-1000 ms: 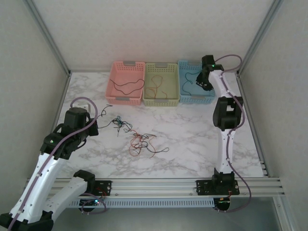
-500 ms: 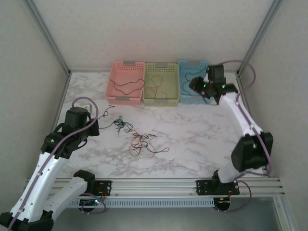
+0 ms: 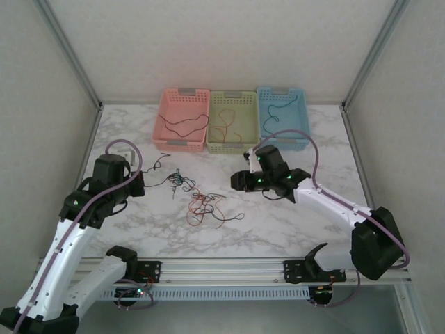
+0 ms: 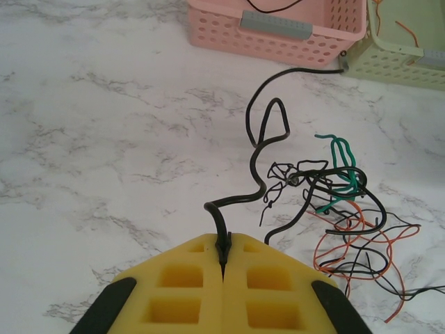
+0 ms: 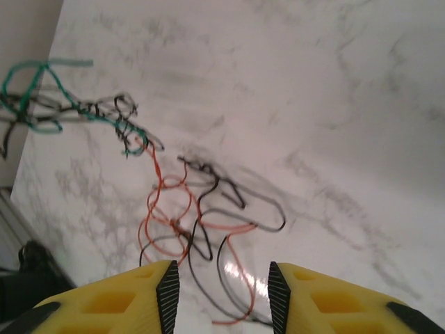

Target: Untangle the cables

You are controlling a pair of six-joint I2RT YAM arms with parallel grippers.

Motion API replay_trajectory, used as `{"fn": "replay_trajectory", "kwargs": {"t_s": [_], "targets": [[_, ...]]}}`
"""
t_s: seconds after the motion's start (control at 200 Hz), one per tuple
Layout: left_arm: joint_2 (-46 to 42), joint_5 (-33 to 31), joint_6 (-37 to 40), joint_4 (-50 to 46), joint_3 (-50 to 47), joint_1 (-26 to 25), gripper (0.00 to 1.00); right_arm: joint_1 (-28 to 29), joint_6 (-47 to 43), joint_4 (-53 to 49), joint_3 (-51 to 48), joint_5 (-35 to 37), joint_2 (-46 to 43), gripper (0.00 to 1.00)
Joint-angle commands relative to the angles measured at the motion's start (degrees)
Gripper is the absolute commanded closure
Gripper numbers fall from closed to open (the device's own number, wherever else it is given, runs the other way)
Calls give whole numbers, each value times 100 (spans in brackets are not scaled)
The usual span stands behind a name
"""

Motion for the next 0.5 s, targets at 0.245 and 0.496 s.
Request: {"fn": "replay_trajectory", "kwargs": {"t_s": [0.245, 0.496], "targets": [[-45, 207, 78, 166, -57, 87, 100, 571, -60, 372, -14, 150, 895, 49], [-44, 276, 86, 172, -61, 89, 100, 606, -586, 99, 587, 140, 1901, 50]]}}
